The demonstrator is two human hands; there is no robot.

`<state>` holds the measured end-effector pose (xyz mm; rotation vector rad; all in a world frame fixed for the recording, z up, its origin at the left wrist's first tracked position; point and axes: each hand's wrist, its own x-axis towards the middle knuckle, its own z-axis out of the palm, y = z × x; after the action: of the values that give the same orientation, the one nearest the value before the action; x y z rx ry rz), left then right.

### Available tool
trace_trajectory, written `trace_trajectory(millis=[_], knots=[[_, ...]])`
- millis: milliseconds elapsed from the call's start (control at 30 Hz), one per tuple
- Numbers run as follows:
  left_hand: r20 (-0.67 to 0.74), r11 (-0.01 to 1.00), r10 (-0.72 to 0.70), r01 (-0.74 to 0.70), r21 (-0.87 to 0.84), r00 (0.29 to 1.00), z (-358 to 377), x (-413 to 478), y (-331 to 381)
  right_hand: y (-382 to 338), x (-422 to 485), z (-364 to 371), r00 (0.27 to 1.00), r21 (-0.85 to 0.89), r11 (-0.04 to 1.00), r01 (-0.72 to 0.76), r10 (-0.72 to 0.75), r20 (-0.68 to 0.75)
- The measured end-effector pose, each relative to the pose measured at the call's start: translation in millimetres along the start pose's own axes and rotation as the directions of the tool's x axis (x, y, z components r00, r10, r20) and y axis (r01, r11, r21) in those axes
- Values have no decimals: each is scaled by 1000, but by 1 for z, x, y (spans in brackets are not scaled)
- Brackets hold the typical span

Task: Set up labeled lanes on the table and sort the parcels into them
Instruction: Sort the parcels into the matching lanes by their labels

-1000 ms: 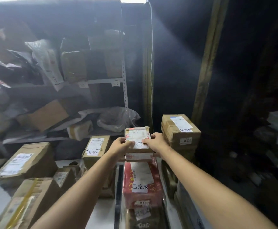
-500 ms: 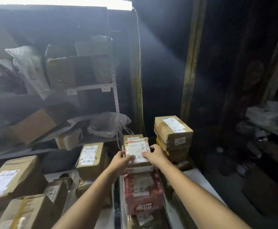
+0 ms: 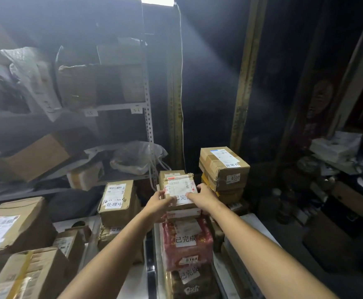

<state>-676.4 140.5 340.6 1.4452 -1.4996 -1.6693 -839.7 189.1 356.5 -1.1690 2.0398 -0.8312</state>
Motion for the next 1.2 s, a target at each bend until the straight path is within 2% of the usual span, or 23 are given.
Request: trace_trajectory(millis=[133,233,333,400,467,567,733,833,967,1067,1200], knots=[[-31,998,21,-19,55,999,-4,-1,6,-6,-1,-3,1000,-21,1000,9,-8,13],[-61,984,75,-65,164,995,-11,-2,15,-14,2,-8,1000,-52,998,26,-26,4],[-120,954,138,-99,282,983,-27,-7,27,-28,8,-9,994,-184,978,94,-103,-39],[-163,911,192,-114,397,968,-46,-12,35,-42,11,-9,980,-368,916,159,-193,-56],[-208,854,205,-71,515,956,-74,-26,37,-61,13,-2,959,-533,811,242,-285,3],[-301,798,163,54,600,939,-128,-56,27,-99,13,23,921,-563,737,375,-365,136],[-544,774,57,307,554,837,-229,-136,-23,-169,-6,101,788,-464,639,613,-458,411],[-679,767,-21,447,460,734,-291,-199,-57,-213,-36,169,676,-386,575,721,-463,574],[-790,700,-80,599,390,608,-374,-274,-109,-265,-93,266,526,-291,489,822,-458,717],[-832,711,-117,630,311,542,-434,-320,-147,-299,-138,342,445,-273,392,879,-466,765],[-855,737,-134,627,252,501,-519,-370,-202,-344,-196,445,396,-244,354,903,-461,794]])
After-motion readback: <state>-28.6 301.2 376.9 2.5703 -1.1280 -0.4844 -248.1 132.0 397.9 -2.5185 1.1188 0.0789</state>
